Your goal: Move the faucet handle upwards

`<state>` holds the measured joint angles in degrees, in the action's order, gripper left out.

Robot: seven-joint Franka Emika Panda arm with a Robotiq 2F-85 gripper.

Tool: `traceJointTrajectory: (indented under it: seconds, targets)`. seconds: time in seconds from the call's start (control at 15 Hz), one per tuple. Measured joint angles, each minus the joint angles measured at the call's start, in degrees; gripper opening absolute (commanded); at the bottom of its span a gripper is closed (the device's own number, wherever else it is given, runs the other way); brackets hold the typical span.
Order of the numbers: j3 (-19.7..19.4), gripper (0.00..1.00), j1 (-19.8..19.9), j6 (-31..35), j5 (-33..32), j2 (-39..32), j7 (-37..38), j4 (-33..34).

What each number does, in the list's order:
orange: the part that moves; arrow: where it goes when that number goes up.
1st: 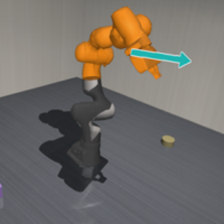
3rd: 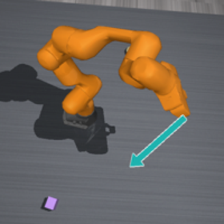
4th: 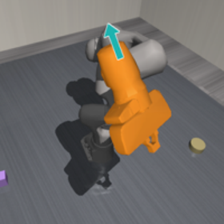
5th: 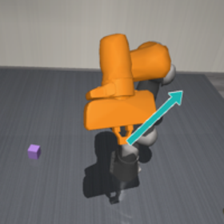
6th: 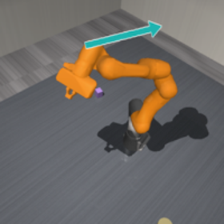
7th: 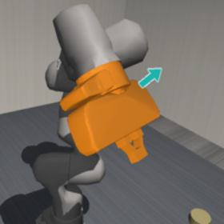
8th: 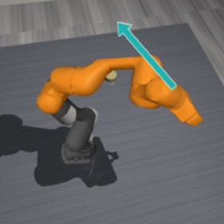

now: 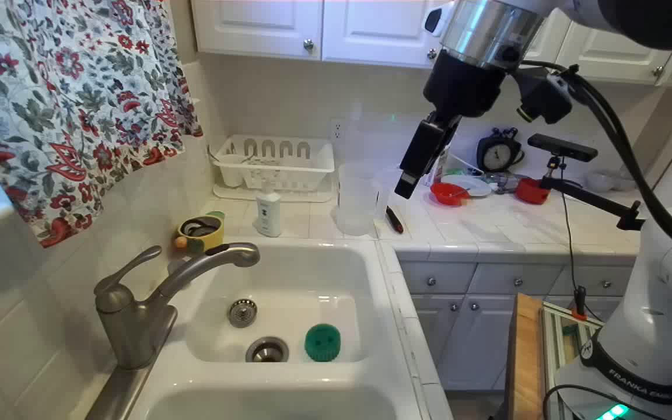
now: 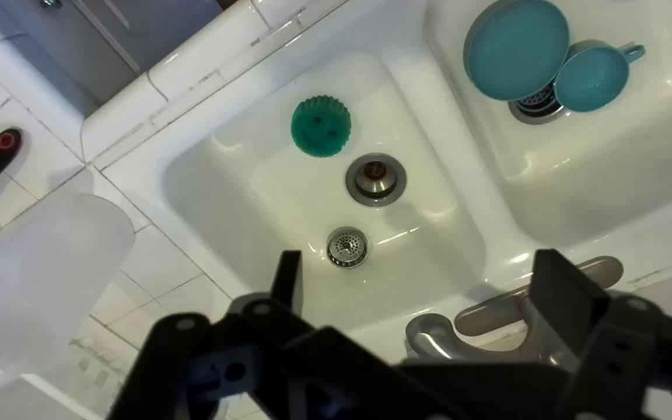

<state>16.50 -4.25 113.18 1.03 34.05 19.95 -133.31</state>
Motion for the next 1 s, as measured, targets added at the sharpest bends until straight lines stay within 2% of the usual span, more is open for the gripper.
traceJointTrajectory:
  seconds: [0.73,1.0]
  targets:
    - [0.0,1.00,0.0,0.0,0.0,0.0,0.0,0.0]
    - [0.0,1.00,0.9,1.1,-3.0,-1.7,0.6,-0.2]
